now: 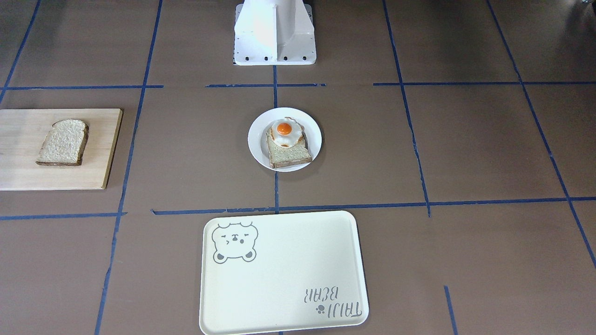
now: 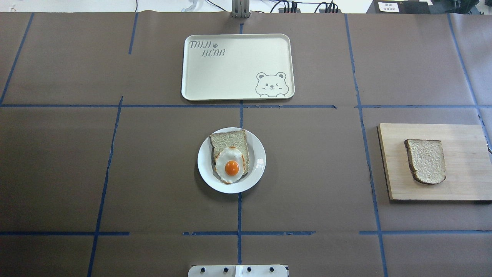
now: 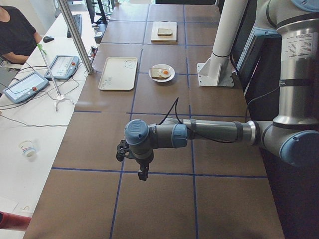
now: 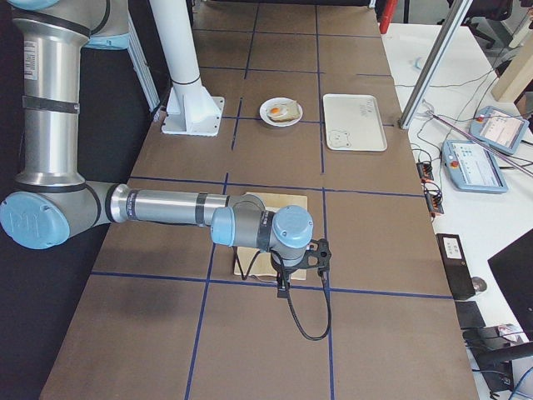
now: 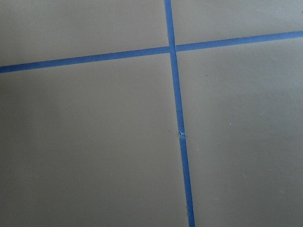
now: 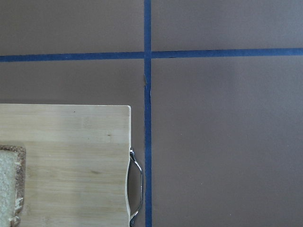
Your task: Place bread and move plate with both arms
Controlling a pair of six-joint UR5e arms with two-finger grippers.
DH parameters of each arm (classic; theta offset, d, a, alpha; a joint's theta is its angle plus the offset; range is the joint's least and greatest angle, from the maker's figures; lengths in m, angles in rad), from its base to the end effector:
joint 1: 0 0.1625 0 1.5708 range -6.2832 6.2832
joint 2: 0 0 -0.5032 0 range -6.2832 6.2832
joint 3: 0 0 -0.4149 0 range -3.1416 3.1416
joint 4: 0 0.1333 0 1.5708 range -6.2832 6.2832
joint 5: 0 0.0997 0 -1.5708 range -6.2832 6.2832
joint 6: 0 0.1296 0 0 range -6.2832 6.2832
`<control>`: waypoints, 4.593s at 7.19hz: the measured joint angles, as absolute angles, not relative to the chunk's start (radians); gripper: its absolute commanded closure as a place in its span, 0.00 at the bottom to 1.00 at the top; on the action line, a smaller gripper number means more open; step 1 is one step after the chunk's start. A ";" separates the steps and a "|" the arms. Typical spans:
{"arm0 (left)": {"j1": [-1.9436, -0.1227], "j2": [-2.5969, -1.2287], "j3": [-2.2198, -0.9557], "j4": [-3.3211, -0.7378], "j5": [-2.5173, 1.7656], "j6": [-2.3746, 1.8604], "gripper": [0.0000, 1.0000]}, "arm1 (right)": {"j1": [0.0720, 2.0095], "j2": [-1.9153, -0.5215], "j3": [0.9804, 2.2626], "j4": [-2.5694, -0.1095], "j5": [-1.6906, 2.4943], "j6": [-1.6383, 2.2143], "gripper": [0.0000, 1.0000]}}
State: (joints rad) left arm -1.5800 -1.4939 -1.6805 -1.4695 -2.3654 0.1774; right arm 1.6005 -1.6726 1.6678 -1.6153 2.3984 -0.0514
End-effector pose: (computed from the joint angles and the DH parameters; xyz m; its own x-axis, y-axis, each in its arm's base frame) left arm -0.0451 -0.4689 0.7480 0.6907 0.1216 -0.7128 -0.1145 0.9917 0.0583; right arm 0.0515 -0.4577 0.7576 0.6759 0.0050 0.7370 0.0051 0.9999 -0.0114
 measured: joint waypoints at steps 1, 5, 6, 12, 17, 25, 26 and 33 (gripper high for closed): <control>-1.580 -1.494 -1.681 -1.470 -2.365 0.178 0.00 | 1.601 -1.671 1.673 -1.615 2.399 -0.051 0.00; -1.580 -1.494 -1.681 -1.470 -2.365 0.178 0.00 | 1.601 -1.672 1.678 -1.615 2.399 -0.051 0.00; -1.580 -1.494 -1.681 -1.470 -2.364 0.178 0.00 | 1.601 -1.672 1.677 -1.615 2.399 -0.051 0.00; -1.580 -1.495 -1.687 -1.471 -2.364 0.178 0.00 | 1.605 -1.653 1.690 -1.615 2.412 -0.051 0.00; -1.581 -1.494 -1.699 -1.472 -2.366 0.177 0.00 | 1.583 -1.634 1.768 -1.598 2.430 0.019 0.00; -1.581 -1.494 -1.707 -1.472 -2.367 0.176 0.00 | 1.101 -1.784 1.783 -0.980 2.265 0.805 0.00; -1.581 -1.494 -1.706 -1.473 -2.367 0.176 0.00 | 1.048 -1.784 1.772 -0.973 2.237 0.820 0.00; -1.582 -1.494 -1.709 -1.477 -2.367 0.177 0.00 | 0.961 -1.766 1.706 -0.967 2.210 0.830 0.02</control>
State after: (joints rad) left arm -1.5815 -1.4941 -1.7089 -1.4767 -2.3669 0.1772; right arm 0.9608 -1.7658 1.7064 -0.9674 2.2096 0.8296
